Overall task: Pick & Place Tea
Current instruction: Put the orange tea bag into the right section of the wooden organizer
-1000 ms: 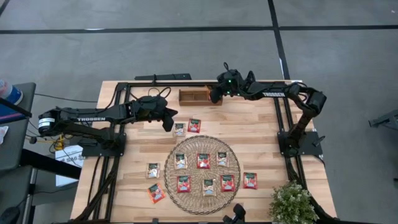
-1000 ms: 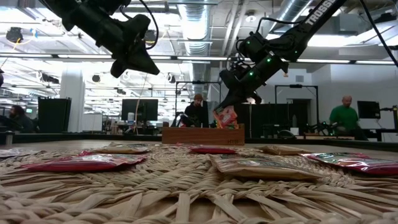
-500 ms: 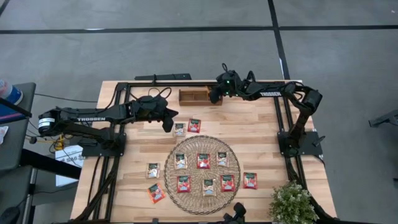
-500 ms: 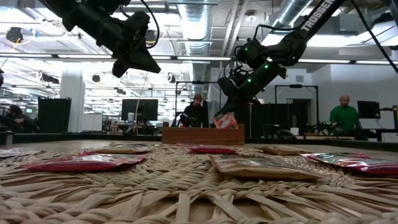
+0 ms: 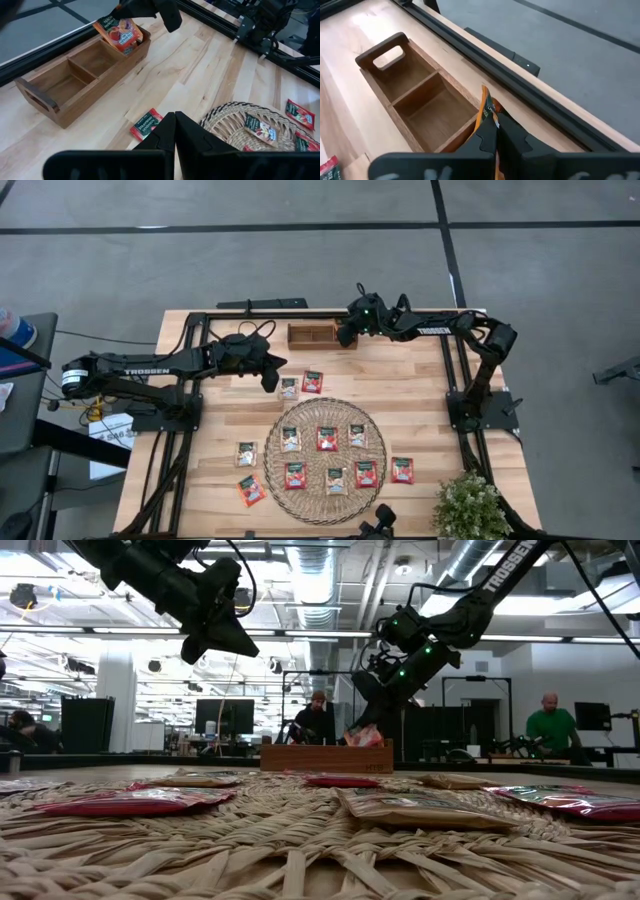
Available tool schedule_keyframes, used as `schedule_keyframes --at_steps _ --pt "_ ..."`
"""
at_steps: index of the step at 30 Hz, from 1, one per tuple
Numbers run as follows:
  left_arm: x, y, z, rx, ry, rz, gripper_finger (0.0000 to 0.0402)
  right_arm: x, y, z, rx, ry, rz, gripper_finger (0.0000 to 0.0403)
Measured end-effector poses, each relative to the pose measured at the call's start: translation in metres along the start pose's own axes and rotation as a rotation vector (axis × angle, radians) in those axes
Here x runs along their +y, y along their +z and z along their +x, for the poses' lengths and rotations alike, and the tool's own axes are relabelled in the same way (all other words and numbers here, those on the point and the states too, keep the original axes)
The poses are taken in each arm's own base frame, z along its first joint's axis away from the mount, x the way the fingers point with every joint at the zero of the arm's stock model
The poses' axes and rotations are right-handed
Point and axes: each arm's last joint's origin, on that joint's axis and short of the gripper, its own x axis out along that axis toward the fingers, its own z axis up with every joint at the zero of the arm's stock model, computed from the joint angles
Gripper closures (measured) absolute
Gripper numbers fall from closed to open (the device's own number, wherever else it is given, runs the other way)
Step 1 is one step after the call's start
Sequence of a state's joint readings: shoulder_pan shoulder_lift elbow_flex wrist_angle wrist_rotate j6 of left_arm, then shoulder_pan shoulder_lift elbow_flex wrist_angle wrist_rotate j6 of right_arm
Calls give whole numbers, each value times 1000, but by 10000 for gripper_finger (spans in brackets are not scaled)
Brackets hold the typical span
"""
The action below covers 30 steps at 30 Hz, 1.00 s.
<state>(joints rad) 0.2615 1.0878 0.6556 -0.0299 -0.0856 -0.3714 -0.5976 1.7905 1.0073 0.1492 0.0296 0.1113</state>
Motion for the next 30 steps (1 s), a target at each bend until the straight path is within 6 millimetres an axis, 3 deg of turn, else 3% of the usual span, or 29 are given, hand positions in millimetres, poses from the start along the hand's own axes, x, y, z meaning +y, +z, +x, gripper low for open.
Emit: schedule_keyframes --at_steps 11,22,30 --pt "0 0 0 0 1 0 401 0 1 0 -5 1 -41 400" --pt "0 0 0 0 0 0 401 0 0 0 -2 -2 -41 306" --pt "0 0 0 2 -6 1 401 0 1 -1 2 -14 -41 290"
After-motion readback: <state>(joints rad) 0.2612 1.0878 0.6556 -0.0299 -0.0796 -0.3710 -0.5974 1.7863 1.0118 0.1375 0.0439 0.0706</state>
